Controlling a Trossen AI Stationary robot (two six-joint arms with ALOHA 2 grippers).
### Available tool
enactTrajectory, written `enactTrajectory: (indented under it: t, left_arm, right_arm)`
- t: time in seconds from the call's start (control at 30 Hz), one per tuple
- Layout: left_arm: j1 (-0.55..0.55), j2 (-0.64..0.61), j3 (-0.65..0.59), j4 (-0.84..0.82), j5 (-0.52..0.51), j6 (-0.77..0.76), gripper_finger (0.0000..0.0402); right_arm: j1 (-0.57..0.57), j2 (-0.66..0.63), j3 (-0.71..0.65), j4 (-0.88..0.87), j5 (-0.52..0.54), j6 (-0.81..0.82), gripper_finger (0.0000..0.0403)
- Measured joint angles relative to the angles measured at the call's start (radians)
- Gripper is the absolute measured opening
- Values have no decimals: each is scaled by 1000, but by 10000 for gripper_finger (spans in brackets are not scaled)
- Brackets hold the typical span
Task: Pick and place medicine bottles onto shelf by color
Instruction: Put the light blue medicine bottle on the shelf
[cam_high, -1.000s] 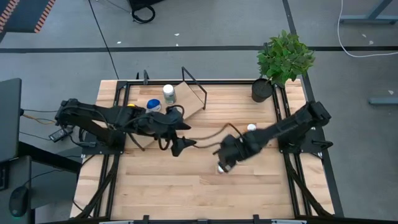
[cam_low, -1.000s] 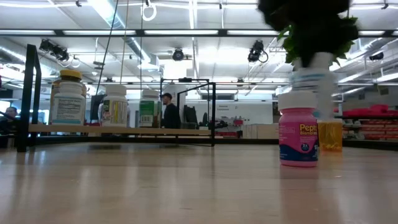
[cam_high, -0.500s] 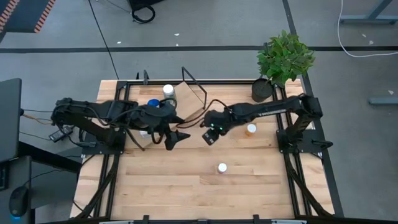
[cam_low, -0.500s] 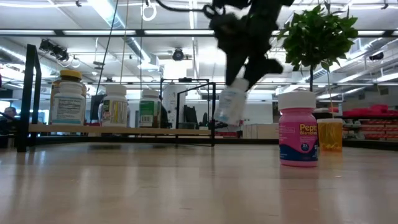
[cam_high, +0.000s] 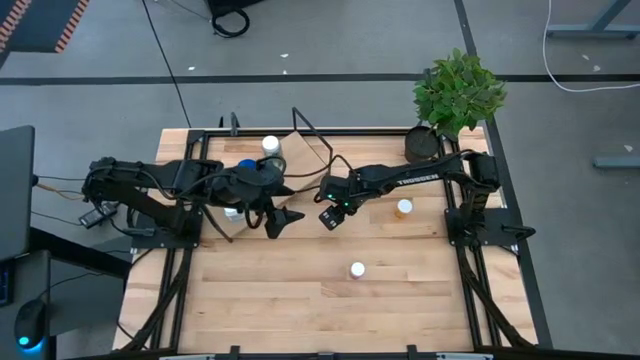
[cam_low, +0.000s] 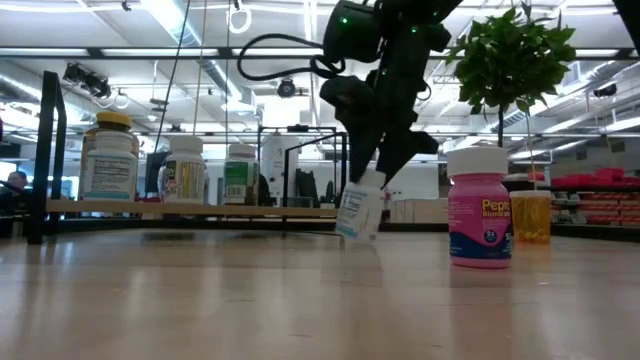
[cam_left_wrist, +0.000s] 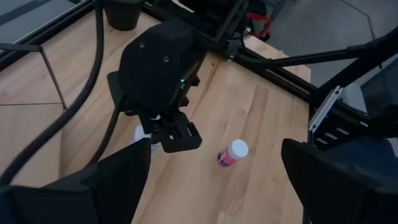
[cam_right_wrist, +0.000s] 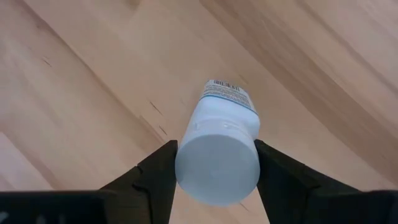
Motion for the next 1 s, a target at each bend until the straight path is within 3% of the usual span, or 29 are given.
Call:
enactTrajectory:
  t: [0.63, 0.83, 1.0]
  left_arm:
    - [6, 29, 0, -120, -5, -7, 364]
    - [9, 38, 0, -278, -107, -3, 364]
    - [43, 47, 0, -309, -153, 15, 364]
  right_arm:
    - [1, -21, 0, 49, -36, -31, 276]
    - [25, -105, 0, -16, -26, -74, 285]
    - [78, -205, 1, -66, 58, -71, 285]
